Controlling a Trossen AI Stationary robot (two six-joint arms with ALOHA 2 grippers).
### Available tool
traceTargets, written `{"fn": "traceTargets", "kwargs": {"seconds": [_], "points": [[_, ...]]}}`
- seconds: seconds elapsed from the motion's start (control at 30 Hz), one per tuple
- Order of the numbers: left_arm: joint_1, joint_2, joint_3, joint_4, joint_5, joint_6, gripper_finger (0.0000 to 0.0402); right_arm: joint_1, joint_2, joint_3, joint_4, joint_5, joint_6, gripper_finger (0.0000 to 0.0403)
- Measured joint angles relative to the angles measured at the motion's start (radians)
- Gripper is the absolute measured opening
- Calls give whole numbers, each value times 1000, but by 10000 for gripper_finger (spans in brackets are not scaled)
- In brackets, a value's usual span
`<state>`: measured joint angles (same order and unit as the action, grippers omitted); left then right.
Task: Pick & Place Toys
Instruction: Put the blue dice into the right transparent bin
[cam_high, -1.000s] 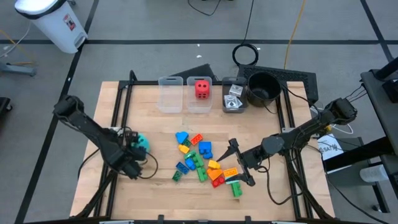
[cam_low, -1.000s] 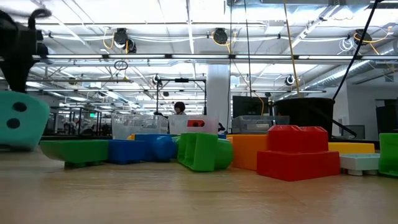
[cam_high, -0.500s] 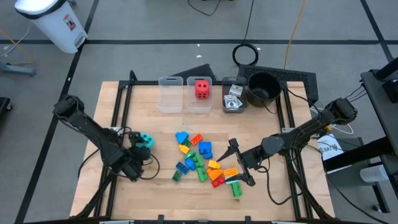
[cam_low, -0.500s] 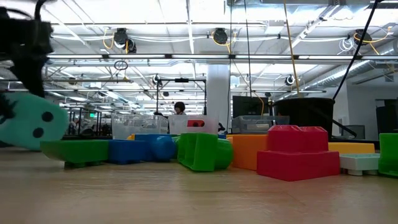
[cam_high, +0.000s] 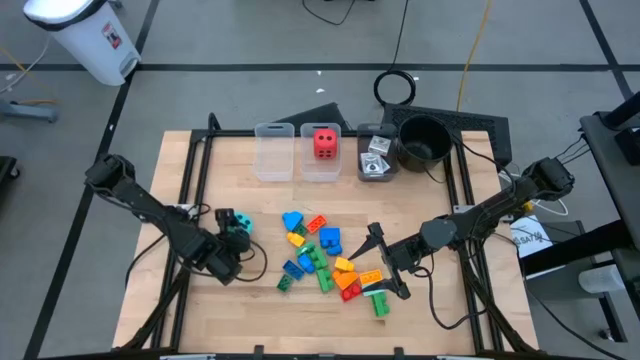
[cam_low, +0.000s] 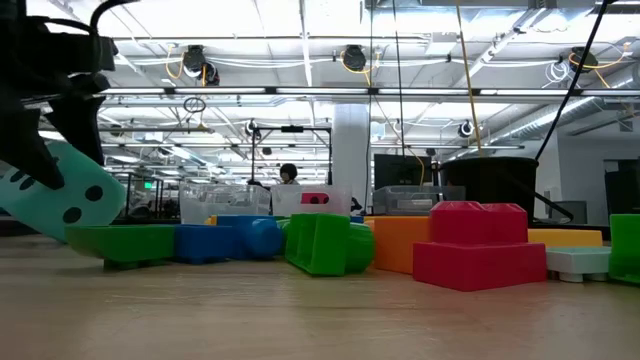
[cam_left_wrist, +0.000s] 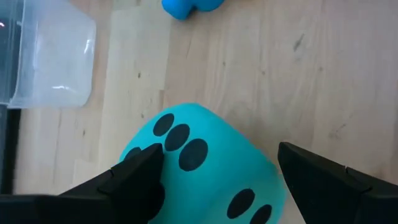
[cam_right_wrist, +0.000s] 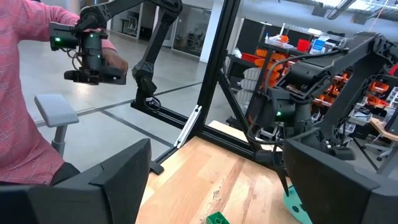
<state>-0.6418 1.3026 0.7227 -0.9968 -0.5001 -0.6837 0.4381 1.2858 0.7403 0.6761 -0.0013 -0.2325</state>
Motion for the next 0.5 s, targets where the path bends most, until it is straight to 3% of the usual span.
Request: {"fn": "traceTargets", "kwargs": {"seconds": [0.13,0.33,0.5], "points": [[0,1,37,-70,35,153,319,0,0,0,0,0,0,334],[1,11,49,-108,107,233,319,0,0,0,0,0,0,334],[-2,50,17,-180,116,173,319,0,0,0,-2,0,1,334]]}}
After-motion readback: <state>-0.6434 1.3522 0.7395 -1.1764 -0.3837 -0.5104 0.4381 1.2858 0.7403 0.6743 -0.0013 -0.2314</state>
